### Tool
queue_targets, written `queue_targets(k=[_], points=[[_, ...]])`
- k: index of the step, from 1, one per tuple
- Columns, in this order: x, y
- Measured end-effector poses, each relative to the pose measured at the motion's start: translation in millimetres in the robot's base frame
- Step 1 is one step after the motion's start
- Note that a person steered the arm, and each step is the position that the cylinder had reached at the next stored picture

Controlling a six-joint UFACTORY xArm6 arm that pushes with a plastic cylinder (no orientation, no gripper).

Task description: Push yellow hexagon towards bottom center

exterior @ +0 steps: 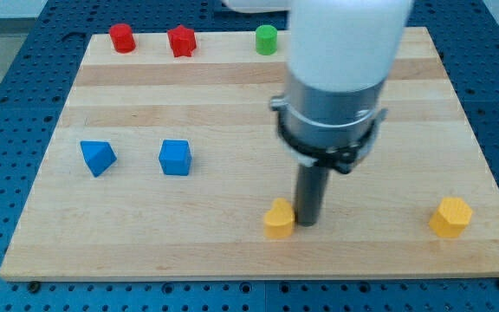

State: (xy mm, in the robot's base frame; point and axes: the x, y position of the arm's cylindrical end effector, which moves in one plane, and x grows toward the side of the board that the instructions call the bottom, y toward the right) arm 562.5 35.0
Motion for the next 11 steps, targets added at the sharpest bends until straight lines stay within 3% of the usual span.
queue_targets(k=[1,2,4,6,8,11], points=[[2,-35],[2,-31],[-46,67],[-64,191],[-38,301],[-6,231]])
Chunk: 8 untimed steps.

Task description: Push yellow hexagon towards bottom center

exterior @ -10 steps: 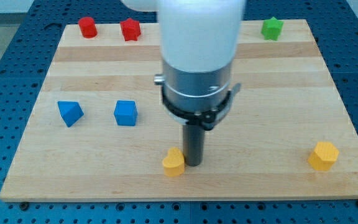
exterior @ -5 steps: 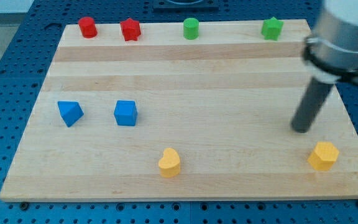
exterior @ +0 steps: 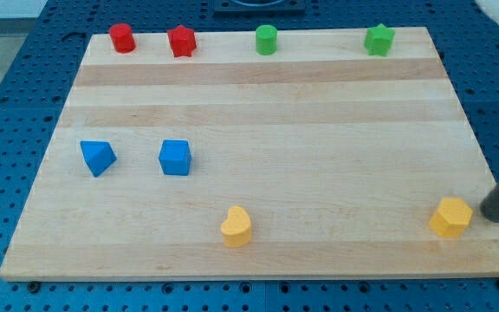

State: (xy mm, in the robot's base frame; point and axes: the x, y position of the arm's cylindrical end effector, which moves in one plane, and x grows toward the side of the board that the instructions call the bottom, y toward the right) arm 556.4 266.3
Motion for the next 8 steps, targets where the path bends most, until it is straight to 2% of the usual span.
queue_targets(k=[2,3,4,5,7,8], points=[[0,-55],[0,-52],[0,-25],[10,-32],[11,-120],[11,-136]])
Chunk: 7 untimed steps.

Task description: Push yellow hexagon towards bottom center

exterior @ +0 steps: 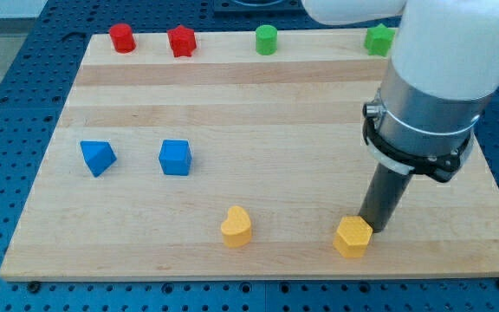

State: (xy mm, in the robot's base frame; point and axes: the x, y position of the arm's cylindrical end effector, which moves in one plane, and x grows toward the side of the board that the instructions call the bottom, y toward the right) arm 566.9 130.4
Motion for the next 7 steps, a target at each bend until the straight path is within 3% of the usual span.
queue_targets(k=[2,5,7], points=[[13,43],[29,-36],[10,-27]])
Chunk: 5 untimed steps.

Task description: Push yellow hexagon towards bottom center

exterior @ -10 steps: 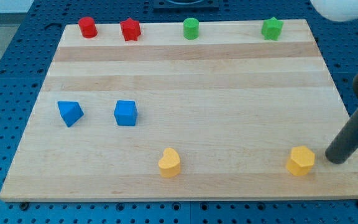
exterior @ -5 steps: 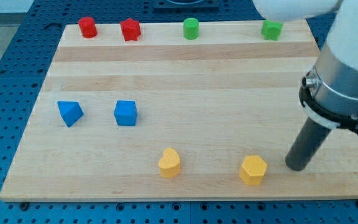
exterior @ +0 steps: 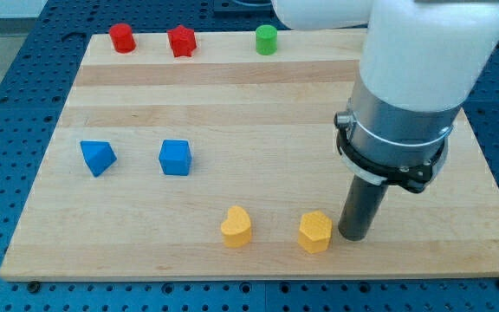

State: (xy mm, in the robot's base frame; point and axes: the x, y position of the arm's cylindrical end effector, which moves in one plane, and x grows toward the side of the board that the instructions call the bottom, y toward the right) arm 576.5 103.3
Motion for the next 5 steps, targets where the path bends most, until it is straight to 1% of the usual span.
queue_targets(k=[2,3,4,5], points=[[19,-58],[19,-82],[19,-63],[19,-27]])
